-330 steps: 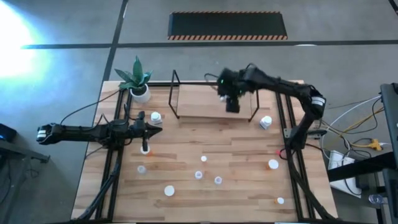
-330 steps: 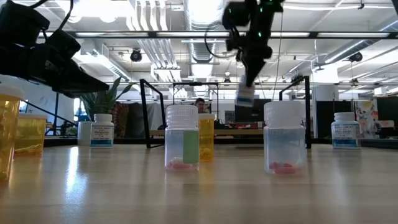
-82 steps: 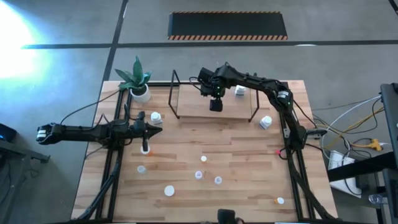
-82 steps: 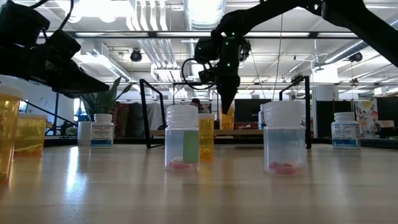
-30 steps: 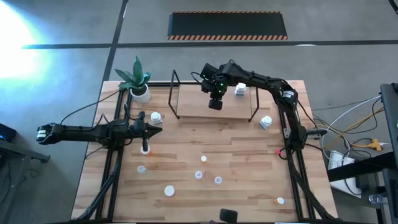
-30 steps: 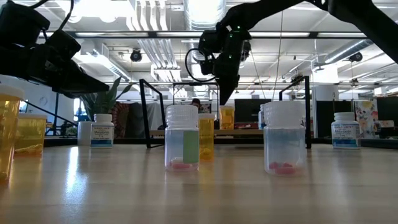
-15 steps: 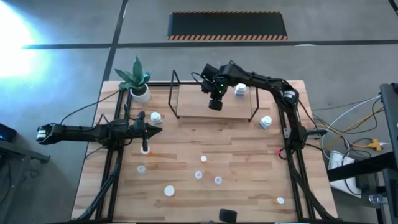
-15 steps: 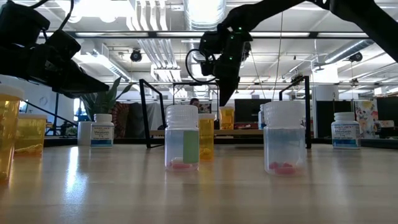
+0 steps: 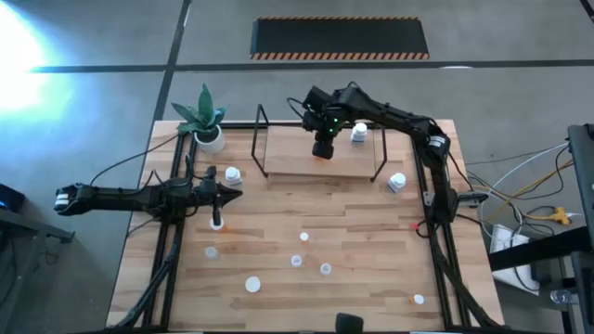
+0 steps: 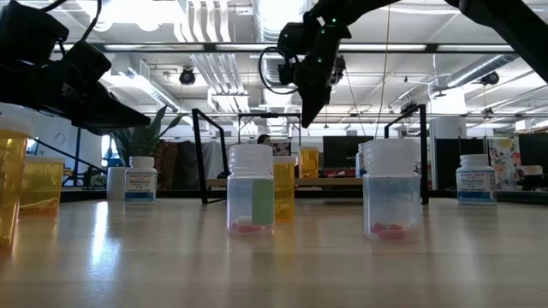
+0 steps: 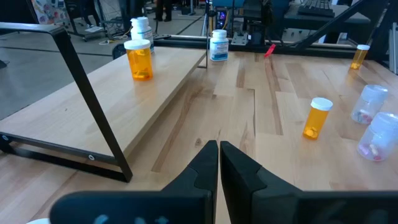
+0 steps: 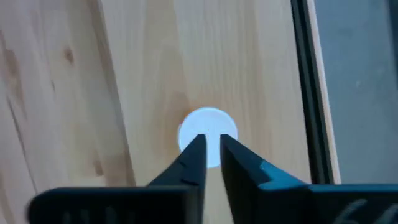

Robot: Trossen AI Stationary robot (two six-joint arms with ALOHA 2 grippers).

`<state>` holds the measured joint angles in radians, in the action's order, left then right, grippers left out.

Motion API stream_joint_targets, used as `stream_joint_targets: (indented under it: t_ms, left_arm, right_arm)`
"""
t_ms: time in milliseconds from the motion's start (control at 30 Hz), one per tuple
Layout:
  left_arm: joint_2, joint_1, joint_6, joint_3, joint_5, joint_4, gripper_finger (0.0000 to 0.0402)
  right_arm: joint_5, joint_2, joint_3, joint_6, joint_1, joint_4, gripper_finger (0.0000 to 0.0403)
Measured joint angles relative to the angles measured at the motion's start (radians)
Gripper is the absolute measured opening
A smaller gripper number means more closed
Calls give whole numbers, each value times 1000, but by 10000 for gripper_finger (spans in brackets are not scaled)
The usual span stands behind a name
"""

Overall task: Pick and place medicine bottles onto shelf by color
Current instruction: Put the middle large orange medicine bottle on the shelf

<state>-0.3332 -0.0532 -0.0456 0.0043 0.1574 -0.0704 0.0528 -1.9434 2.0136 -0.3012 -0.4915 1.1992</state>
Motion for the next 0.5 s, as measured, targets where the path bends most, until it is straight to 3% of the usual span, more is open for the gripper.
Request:
stream_joint_targets:
  t_ms: [300, 500]
  left_arm:
    - [0, 0, 0, 0, 0, 0, 0]
    - [0, 0, 0, 0, 0, 0, 0]
  right_arm:
    - [8, 4, -35, 18, -9, 77, 203]
    - [-4, 68, -133, 124, 13, 66, 228]
